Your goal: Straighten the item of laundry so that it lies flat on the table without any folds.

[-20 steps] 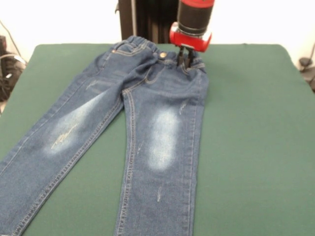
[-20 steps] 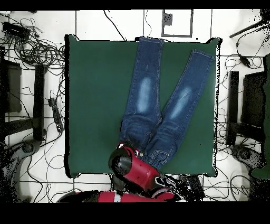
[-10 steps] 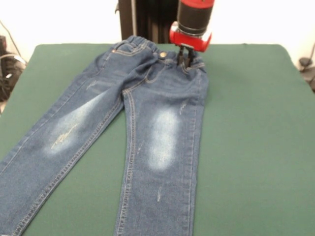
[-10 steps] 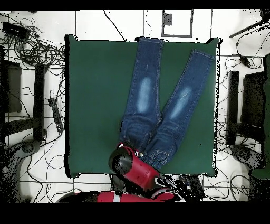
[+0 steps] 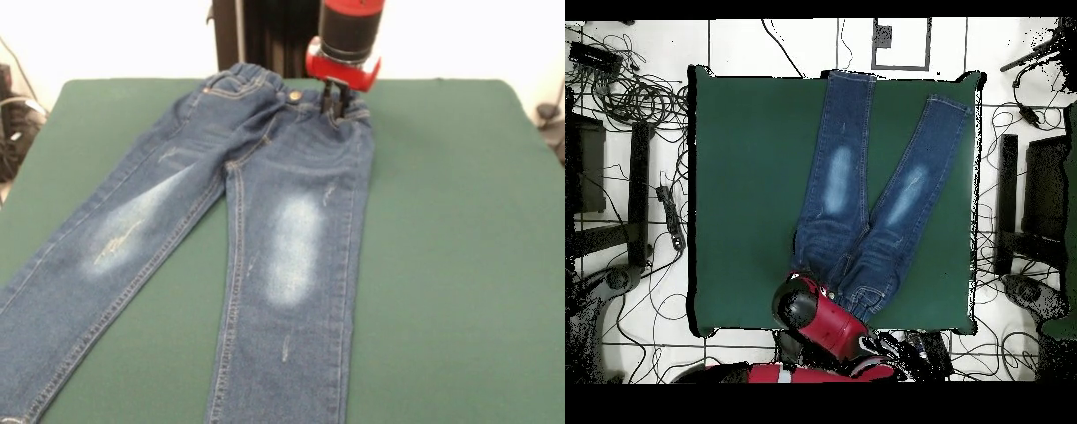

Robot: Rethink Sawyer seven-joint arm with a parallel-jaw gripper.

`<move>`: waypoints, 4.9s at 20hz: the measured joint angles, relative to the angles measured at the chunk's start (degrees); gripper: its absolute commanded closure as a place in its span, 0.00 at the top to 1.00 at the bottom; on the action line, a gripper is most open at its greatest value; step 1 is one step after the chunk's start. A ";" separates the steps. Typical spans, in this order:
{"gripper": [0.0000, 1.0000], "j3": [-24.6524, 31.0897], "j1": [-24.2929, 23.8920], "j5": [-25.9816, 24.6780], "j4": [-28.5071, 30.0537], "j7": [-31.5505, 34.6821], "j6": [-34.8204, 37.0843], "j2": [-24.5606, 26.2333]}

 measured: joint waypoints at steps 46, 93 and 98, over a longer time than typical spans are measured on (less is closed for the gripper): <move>1.00 -1.47 3.90 -7.32 1.14 0.00 11.81 1.63; 1.00 -7.87 2.28 -14.68 0.46 0.00 3.44 -3.93; 1.00 -8.32 4.14 -14.70 -0.62 0.00 3.44 -4.15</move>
